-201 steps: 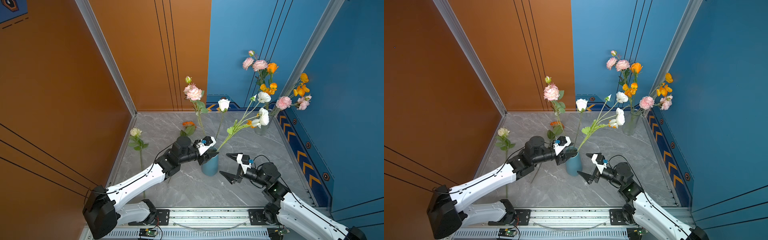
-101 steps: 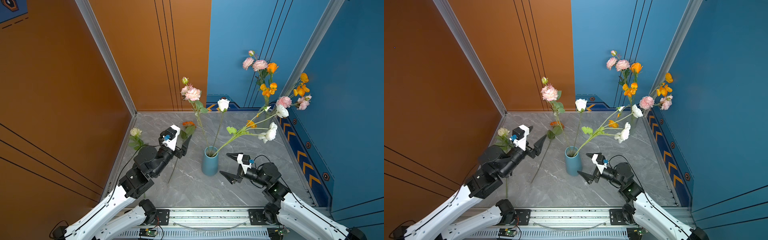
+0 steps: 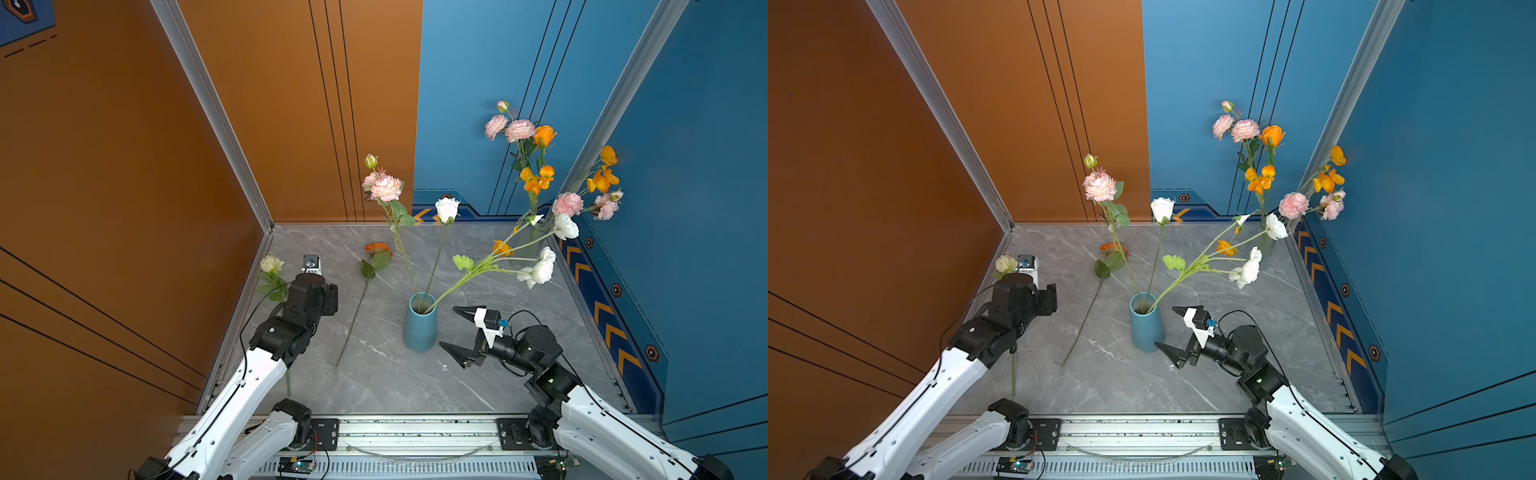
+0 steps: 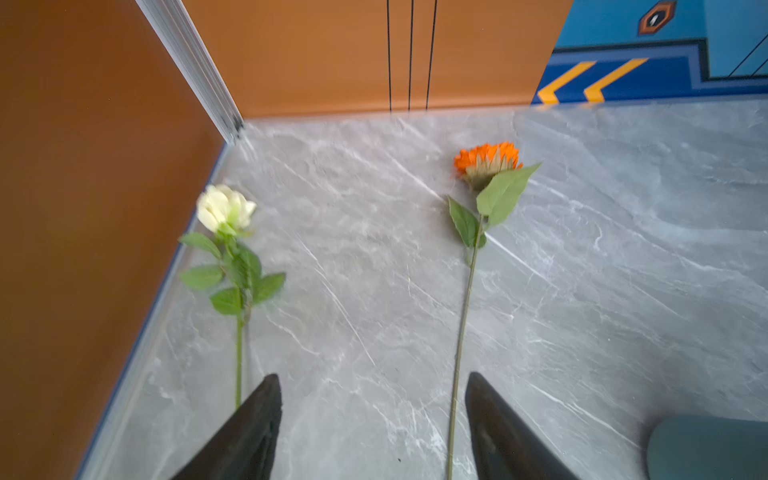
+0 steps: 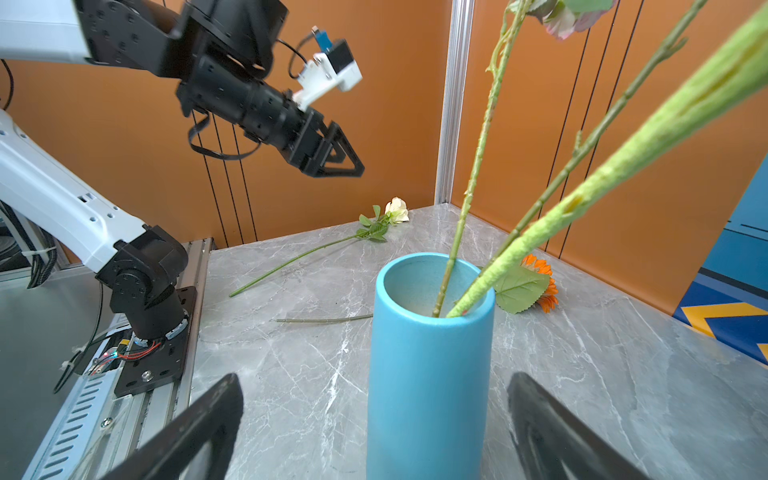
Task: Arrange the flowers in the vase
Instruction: 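Withdraw the left gripper from the vase toward the orange sunflower, then lower the left gripper onto the orange sunflower stem below its leaves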
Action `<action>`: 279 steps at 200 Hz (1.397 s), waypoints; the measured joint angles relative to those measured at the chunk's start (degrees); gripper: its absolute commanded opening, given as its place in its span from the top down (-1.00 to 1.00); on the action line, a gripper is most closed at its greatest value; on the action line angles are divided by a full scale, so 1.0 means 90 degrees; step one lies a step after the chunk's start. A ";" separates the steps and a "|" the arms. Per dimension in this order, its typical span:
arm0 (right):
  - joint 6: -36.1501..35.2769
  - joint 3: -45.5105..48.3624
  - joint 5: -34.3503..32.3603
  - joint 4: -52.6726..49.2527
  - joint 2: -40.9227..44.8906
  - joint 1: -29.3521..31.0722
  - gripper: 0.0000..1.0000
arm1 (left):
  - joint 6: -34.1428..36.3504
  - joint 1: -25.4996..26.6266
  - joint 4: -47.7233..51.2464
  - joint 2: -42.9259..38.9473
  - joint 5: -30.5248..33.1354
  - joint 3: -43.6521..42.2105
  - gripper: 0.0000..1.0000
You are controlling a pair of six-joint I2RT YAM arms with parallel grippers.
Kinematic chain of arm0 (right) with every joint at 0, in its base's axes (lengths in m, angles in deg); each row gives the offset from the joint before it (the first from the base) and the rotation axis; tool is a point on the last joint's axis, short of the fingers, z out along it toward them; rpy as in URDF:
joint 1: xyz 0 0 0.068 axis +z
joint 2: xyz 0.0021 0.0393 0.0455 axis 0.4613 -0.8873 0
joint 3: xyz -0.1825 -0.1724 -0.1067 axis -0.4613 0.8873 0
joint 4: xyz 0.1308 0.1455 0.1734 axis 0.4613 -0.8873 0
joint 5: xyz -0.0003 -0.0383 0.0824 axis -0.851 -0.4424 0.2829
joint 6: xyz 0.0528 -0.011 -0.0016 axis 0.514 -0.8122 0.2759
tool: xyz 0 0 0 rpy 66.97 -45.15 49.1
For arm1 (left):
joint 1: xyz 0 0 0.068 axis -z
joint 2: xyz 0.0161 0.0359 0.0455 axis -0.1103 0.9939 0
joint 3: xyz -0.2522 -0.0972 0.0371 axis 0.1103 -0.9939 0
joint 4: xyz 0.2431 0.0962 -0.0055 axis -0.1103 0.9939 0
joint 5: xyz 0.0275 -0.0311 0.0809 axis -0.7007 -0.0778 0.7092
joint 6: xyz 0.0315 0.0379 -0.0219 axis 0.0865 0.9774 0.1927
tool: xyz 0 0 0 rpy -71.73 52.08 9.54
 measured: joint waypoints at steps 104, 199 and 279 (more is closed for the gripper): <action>-0.0002 0.0000 0.0000 0.0000 -0.0085 0.0000 -1.00 | -0.0542 0.0121 -0.1472 0.4413 -0.1756 0.1253 0.00; -0.0002 0.0000 0.0000 0.0000 -0.0085 0.0000 -1.00 | -0.0525 0.0187 -0.1530 0.5712 -0.1654 0.2123 0.20; -0.0002 0.0000 0.0000 0.0000 -0.0085 0.0000 -1.00 | -0.0498 0.0185 -0.1455 0.6037 -0.1508 0.2414 0.36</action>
